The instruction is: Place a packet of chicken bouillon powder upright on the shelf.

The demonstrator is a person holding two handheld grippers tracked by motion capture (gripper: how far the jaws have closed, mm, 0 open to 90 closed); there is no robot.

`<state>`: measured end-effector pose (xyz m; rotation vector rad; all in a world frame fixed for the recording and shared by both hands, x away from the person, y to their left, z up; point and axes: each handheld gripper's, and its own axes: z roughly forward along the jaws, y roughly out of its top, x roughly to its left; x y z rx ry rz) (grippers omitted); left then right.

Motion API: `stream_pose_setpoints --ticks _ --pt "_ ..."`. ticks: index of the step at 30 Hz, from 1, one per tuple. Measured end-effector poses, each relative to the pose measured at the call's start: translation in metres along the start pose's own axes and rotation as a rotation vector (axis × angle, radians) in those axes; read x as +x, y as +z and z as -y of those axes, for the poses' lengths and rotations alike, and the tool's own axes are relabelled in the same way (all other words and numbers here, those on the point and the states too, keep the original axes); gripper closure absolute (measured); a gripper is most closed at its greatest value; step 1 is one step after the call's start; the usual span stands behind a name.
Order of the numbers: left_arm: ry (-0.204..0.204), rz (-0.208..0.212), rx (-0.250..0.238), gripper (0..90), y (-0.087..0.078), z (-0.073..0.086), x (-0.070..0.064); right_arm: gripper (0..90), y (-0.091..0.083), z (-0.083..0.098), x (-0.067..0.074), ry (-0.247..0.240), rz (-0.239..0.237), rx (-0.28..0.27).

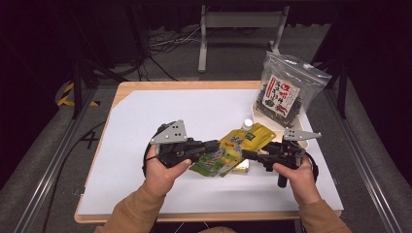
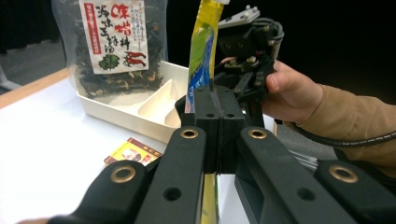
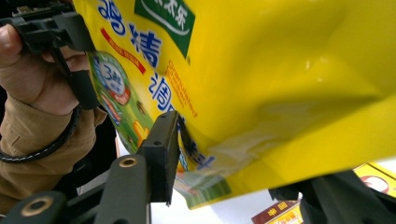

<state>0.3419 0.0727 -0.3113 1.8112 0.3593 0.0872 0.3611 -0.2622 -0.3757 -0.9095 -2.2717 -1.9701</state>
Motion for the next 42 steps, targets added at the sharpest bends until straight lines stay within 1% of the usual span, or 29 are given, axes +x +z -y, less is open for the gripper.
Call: stream_pose_setpoints --ticks 1,2,4,6,9,12,15,18,19,23,27,29,31,32,34,35,36,38,39,42 --pt "-0.008 0.001 0.003 90.0 0.001 0.001 0.0 54.3 -0.001 -0.001 0.001 -0.007 0.009 -0.003" --pt "-0.006 -0.002 0.005 90.0 0.001 0.001 0.001 56.2 -0.003 -0.002 0.002 -0.013 0.015 -0.003" --pt "-0.007 -0.002 0.003 90.0 0.0 0.001 0.002 62.4 -0.007 -0.005 0.003 -0.025 0.012 -0.009" --pt "-0.01 -0.005 0.001 90.0 -0.001 0.002 0.002 66.4 -0.01 -0.007 0.005 -0.038 0.011 -0.012" --pt "-0.017 -0.005 0.001 90.0 0.0 0.002 0.003 72.9 -0.014 -0.011 0.009 -0.08 0.02 0.003" --pt "-0.001 -0.018 0.004 90.0 0.0 0.002 0.003 75.7 -0.016 -0.014 0.013 -0.107 0.037 0.008" --pt "-0.003 -0.015 0.002 90.0 -0.001 0.002 0.003 81.1 -0.018 -0.017 0.018 -0.143 0.043 0.014" --pt "0.005 -0.013 -0.002 90.0 -0.001 0.002 0.004 82.6 -0.02 -0.021 0.022 -0.178 0.055 0.02" --pt "0.008 -0.012 -0.001 90.0 -0.001 0.002 0.004 82.6 -0.02 -0.021 0.022 -0.178 0.055 0.02" --pt "0.007 -0.003 -0.004 90.0 -0.001 0.002 0.004 83.0 -0.023 -0.024 0.026 -0.206 0.06 0.031" --pt "0.014 0.005 0.0 89.2 -0.002 0.003 0.005 83.5 -0.026 -0.029 0.032 -0.248 0.07 0.044" --pt "0.016 0.002 -0.001 86.6 -0.003 0.004 0.005 83.8 -0.028 -0.032 0.035 -0.265 0.07 0.05" --pt "0.017 0.0 -0.009 82.2 -0.004 0.003 0.005 84.0 -0.03 -0.035 0.04 -0.293 0.082 0.064" --pt "0.024 -0.005 -0.014 78.6 -0.005 0.003 0.005 84.0 -0.031 -0.037 0.042 -0.311 0.089 0.076" --pt "0.043 -0.011 -0.017 74.8 -0.007 0.002 0.005 84.1 -0.032 -0.04 0.047 -0.338 0.109 0.098" --pt "0.041 -0.011 -0.022 73.2 -0.009 0.002 0.005 84.2 -0.034 -0.041 0.048 -0.344 0.117 0.102" --pt "0.048 -0.009 -0.023 71.2 -0.01 0.002 0.005 84.2 -0.036 -0.043 0.05 -0.349 0.119 0.101" --pt "0.05 -0.007 -0.026 70.0 -0.011 0.002 0.005 84.2 -0.038 -0.045 0.051 -0.35 0.123 0.101" --pt "0.06 -0.011 -0.025 70.0 -0.012 0.002 0.005 84.2 -0.04 -0.046 0.053 -0.355 0.128 0.102" --pt "0.071 -0.003 -0.031 66.8 -0.013 0.003 0.005 84.2 -0.048 -0.053 0.057 -0.367 0.159 0.1"
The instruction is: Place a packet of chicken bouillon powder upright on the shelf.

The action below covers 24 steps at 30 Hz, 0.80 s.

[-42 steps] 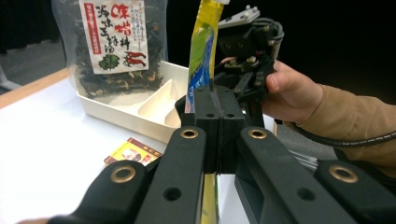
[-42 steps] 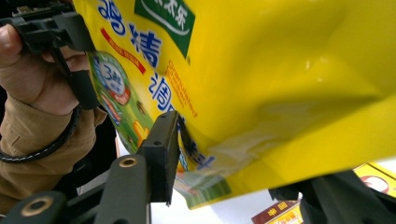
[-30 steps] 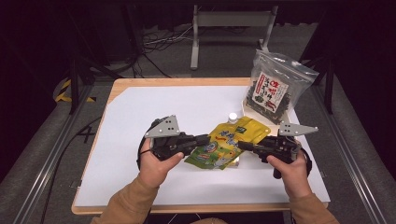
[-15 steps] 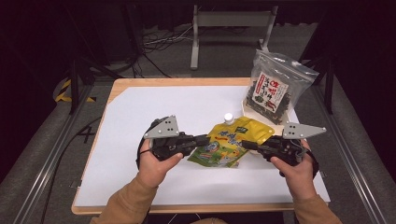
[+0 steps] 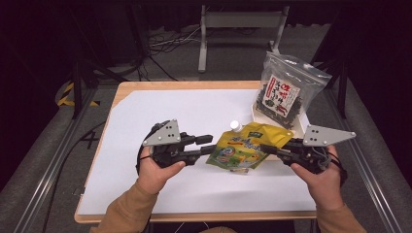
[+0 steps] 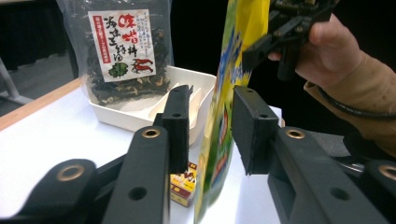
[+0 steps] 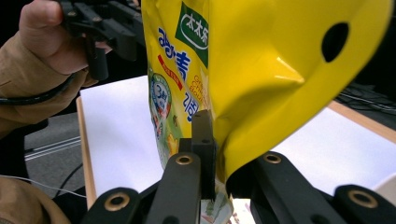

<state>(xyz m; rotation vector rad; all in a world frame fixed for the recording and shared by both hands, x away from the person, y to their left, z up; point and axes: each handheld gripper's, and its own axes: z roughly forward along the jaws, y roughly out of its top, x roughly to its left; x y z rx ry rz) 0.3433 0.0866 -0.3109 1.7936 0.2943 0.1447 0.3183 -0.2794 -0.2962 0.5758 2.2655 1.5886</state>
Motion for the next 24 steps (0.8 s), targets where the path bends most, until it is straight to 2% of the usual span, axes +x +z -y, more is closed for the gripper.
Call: stream_pose_setpoints --ticks 10,17,24 --pt "0.013 0.018 0.01 63.3 0.001 0.003 0.003 84.5 -0.027 -0.025 -0.009 -0.016 0.108 0.067" --pt "-0.017 0.009 0.017 59.4 -0.002 0.006 0.011 84.5 -0.037 -0.04 -0.016 -0.025 0.158 0.11" --pt "-0.054 -0.022 0.018 54.6 -0.007 0.01 0.019 84.5 -0.038 -0.05 -0.024 -0.028 0.188 0.144"
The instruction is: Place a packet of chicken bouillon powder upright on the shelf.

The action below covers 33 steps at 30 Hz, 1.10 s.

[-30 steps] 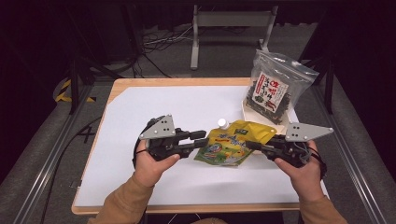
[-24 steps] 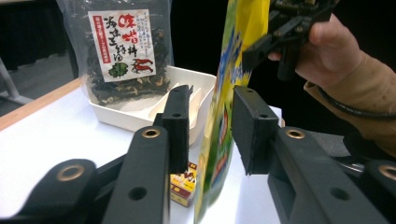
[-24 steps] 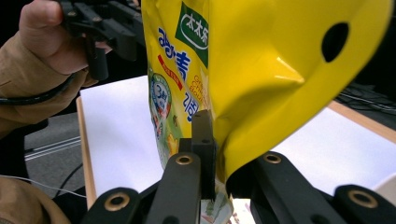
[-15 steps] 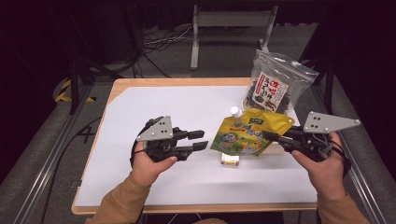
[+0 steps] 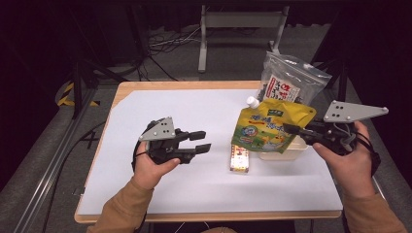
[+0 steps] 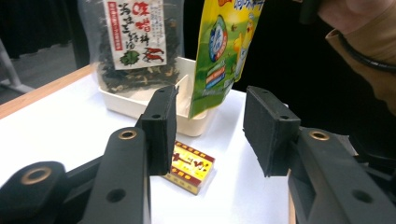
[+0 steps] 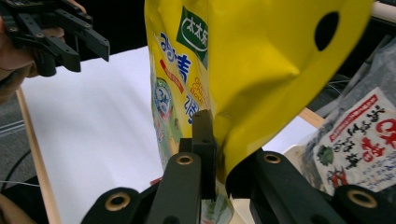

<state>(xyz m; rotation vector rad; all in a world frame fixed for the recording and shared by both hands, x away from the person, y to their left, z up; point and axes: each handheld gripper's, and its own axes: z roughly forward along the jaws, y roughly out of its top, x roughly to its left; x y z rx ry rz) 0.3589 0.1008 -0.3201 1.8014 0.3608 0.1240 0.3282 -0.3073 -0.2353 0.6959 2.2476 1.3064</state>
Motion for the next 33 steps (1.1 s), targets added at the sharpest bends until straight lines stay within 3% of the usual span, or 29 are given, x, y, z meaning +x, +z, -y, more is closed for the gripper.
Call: stream_pose_setpoints --ticks 2,17,33 --pt "-0.021 -0.002 0.003 55.3 -0.001 0.001 0.003 84.5 0.0 -0.005 -0.005 -0.002 0.016 0.017" --pt "-0.043 -0.021 0.006 54.9 -0.004 0.004 0.011 84.5 0.003 -0.013 -0.03 0.007 0.08 0.078" --pt "-0.053 -0.03 0.011 54.6 -0.005 0.006 0.014 84.7 0.001 -0.007 -0.052 0.013 0.134 0.147"
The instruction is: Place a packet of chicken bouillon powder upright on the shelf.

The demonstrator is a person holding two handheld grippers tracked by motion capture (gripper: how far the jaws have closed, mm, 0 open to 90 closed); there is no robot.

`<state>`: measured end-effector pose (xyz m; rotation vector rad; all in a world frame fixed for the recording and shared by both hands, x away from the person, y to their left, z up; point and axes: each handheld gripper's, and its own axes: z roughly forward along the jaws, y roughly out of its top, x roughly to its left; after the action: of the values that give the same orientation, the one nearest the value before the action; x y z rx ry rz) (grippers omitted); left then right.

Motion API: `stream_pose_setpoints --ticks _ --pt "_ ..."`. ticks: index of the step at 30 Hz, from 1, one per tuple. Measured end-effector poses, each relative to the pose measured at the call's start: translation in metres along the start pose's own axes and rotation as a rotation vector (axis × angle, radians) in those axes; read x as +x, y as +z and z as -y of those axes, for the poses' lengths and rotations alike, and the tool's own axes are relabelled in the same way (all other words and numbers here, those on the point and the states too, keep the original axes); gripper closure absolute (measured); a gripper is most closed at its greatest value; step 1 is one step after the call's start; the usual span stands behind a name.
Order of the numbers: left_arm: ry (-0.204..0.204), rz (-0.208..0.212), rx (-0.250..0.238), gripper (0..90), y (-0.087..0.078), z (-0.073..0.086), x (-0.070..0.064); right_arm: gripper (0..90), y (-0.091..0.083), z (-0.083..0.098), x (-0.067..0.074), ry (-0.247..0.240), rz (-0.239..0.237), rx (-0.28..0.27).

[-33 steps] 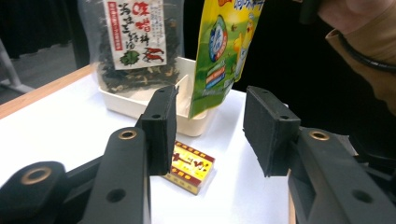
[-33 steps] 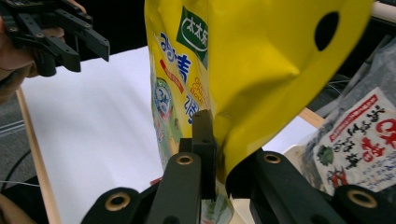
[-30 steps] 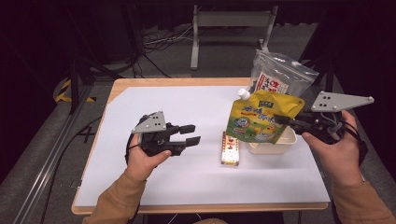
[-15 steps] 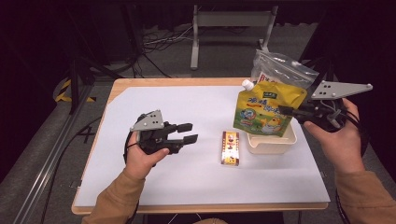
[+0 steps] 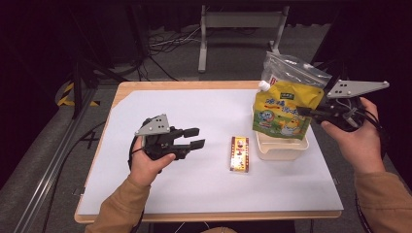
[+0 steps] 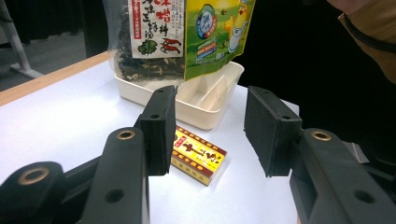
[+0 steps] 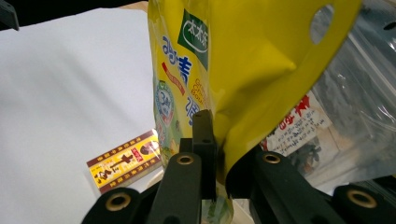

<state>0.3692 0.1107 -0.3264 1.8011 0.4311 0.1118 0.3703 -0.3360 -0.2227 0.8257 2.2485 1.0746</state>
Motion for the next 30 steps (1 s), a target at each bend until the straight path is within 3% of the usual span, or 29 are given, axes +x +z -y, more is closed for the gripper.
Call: stream_pose_setpoints --ticks 16,30 --pt "-0.001 -0.006 0.012 54.0 0.002 0.001 0.002 84.7 0.004 0.015 -0.015 0.004 0.022 0.036" --pt "-0.011 -0.006 0.016 53.8 0.002 0.002 0.003 85.0 0.021 0.026 -0.021 -0.001 0.011 0.063"
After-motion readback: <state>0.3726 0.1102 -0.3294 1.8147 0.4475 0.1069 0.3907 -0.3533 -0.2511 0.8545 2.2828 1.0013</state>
